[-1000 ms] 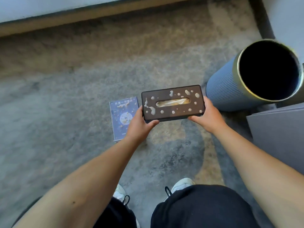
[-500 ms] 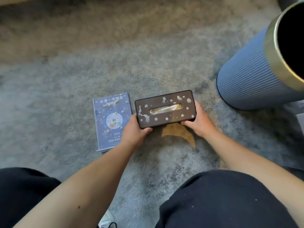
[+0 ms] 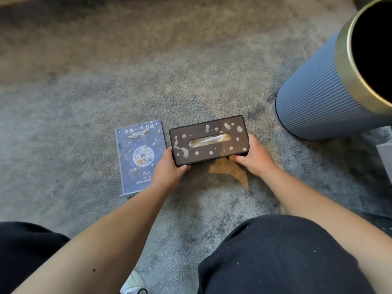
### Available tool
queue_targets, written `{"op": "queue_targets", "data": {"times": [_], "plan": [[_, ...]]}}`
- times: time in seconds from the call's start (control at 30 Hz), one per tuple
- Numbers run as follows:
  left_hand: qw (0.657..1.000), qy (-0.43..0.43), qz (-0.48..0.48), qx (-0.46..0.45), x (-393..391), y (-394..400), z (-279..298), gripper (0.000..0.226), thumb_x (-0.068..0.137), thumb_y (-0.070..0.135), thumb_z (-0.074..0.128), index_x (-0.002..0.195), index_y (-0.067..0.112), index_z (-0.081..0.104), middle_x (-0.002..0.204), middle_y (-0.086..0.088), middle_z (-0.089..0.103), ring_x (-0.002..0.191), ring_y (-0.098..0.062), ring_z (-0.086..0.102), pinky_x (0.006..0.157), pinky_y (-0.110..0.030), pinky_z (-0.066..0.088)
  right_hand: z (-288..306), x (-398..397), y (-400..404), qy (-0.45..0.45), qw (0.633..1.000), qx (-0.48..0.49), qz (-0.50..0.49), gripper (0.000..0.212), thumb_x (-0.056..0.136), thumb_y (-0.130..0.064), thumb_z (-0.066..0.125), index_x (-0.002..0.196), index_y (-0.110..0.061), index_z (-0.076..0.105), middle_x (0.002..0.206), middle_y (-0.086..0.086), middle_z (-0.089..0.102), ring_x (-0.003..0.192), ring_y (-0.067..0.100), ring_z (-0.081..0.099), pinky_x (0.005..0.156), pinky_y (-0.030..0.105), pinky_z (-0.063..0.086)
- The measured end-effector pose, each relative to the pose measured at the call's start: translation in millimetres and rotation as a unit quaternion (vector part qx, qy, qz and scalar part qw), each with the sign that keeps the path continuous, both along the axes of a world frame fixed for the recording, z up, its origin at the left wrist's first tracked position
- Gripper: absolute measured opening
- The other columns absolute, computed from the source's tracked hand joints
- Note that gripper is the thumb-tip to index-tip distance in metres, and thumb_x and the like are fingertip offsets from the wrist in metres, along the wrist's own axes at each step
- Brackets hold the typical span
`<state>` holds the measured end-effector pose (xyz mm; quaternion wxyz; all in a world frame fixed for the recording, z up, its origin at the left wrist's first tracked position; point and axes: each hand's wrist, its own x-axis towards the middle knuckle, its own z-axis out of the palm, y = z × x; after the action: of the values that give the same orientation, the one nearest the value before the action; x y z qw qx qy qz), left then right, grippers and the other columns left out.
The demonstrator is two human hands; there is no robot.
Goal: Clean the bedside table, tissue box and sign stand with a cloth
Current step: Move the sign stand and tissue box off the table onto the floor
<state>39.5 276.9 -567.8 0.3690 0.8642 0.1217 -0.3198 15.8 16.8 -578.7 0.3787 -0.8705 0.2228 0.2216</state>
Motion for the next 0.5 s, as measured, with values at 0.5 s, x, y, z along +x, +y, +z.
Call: {"op": "queue_targets", "data": {"times": [0.5], "plan": [[0.993, -0.014, -0.105, 0.051, 8.1, -13.3, 133.0, 0.06, 0.091, 0.022, 0.061, 0.145, 0.015, 0.036, 0.139, -0.006, 0.055, 0.121, -0.026, 0.056, 0.091, -0.033, 0.044, 169.6, 2.7, 5.0, 0.013, 0.992, -0.106, 0.062, 0.087, 0.09, -0.055, 0.056, 0.153, -0.014, 0.014, 0.161, 0.007, 0.017, 0.147, 0.024, 0.017, 0.117, 0.044, 0.024]]}}
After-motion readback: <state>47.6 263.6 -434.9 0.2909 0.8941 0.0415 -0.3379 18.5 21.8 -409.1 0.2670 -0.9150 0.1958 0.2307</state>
